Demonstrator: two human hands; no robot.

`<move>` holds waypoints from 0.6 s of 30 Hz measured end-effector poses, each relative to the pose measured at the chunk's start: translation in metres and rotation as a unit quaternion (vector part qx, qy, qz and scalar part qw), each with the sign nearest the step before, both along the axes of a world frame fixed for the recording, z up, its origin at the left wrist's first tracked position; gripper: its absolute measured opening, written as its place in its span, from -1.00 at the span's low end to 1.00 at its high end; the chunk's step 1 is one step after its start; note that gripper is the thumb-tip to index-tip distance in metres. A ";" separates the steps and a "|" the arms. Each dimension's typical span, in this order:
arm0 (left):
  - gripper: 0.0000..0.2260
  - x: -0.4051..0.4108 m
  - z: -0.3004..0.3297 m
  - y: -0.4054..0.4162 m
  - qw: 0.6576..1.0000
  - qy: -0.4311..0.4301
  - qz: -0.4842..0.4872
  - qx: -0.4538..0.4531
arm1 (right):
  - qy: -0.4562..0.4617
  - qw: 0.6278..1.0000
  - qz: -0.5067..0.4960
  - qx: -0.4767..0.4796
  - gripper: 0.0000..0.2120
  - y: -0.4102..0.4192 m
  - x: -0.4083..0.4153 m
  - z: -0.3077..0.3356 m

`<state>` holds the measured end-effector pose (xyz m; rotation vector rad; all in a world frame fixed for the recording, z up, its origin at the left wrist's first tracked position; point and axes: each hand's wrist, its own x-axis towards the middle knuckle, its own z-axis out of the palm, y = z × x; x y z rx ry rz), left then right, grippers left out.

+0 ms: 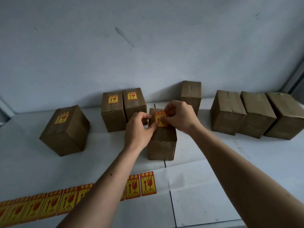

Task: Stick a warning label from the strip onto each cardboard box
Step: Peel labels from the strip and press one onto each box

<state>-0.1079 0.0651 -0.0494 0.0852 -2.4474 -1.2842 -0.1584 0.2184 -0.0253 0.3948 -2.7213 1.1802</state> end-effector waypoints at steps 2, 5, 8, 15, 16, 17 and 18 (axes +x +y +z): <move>-0.70 -0.001 -0.001 0.002 1.000 -0.008 0.005 0.026 | 0.011 1.000 -0.003 0.000 -0.65 0.000 0.002 -0.003; -0.67 -0.002 0.000 0.002 0.998 -0.022 0.002 0.051 | 0.037 0.999 -0.002 0.022 -0.56 0.001 0.000 -0.006; -0.67 -0.005 0.005 0.000 0.999 -0.033 -0.028 0.008 | 0.055 0.996 0.027 0.062 -0.65 0.004 0.001 -0.008; -0.60 -0.014 0.011 -0.008 0.980 -0.147 -0.090 -0.098 | 0.068 0.988 0.017 0.141 -0.64 0.012 0.011 -0.019; -0.60 -0.013 0.010 -0.008 0.977 -0.156 -0.097 -0.113 | 0.071 0.988 0.019 0.136 -0.64 0.013 0.014 -0.021; -0.60 -0.012 0.009 -0.009 0.973 -0.166 -0.102 -0.124 | 0.074 0.989 0.024 0.123 -0.63 0.014 0.017 -0.022; -0.59 -0.011 0.008 -0.009 0.970 -0.174 -0.105 -0.131 | 0.074 0.991 0.034 0.110 -0.63 0.016 0.021 -0.023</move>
